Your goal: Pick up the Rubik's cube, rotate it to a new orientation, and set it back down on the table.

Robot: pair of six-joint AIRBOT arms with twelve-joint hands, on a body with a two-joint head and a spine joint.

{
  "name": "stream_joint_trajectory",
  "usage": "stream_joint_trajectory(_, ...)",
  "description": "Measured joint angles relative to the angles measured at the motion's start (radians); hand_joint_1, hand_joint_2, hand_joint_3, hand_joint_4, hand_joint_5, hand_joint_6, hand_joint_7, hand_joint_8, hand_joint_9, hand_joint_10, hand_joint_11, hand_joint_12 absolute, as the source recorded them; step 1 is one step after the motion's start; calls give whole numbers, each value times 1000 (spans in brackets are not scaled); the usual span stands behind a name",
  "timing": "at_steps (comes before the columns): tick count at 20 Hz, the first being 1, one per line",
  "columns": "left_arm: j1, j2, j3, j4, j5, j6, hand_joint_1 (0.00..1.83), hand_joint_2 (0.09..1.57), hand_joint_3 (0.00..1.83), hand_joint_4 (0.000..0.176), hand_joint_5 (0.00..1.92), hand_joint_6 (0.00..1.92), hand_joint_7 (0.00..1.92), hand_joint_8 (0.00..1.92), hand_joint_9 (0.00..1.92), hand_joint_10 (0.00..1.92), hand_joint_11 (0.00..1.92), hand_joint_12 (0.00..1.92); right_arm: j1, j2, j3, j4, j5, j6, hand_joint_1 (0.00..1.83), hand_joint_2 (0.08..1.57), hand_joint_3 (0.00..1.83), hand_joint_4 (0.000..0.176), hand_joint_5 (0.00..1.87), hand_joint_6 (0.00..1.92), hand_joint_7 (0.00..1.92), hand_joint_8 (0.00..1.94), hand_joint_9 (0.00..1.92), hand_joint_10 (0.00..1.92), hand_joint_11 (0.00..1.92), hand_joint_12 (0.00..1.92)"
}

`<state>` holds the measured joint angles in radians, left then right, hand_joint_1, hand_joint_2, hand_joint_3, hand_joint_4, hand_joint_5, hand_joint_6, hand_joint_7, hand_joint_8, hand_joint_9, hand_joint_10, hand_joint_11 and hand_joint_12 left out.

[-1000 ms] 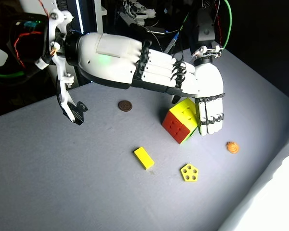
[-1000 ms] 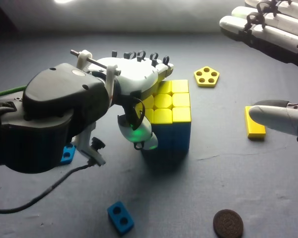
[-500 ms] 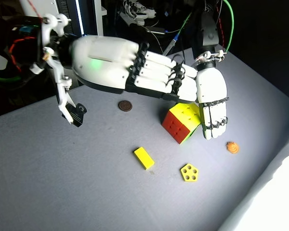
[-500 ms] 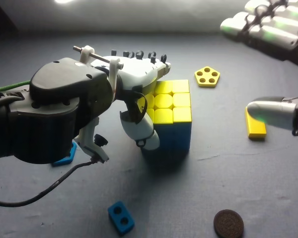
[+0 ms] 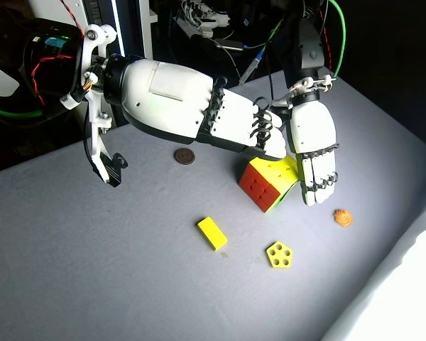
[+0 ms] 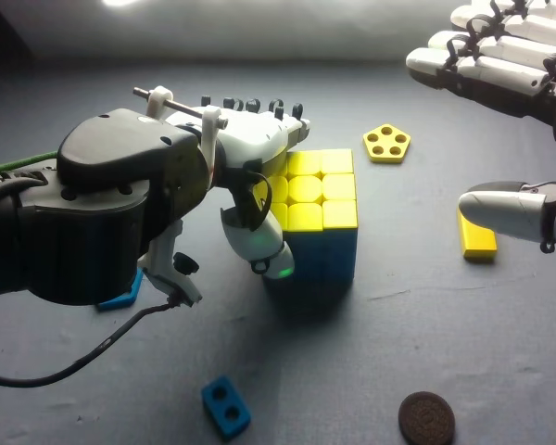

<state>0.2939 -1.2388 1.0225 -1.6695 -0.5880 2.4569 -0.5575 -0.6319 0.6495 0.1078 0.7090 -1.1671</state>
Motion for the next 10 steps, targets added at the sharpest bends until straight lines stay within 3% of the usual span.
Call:
stream_joint_trajectory(5,0,-6,2,-4,0,0,1032,840,1,0,45,5,67,6,81,7,136,36,0,0,-2,0,-5,-13,190,1255,0,0,90,9,103,3,23,4,0,0)
stream_joint_trajectory(7,0,-6,2,-7,0,0,1038,947,7,0,175,9,285,13,300,17,260,98,0,0,-2,0,-5,-16,187,1255,0,0,75,2,95,0,33,8,0,0)
stream_joint_trajectory(10,0,-6,2,-6,-2,0,1032,958,0,0,358,9,493,10,514,15,396,175,0,0,-6,0,-5,-17,176,1257,0,0,41,0,76,2,21,2,0,0)
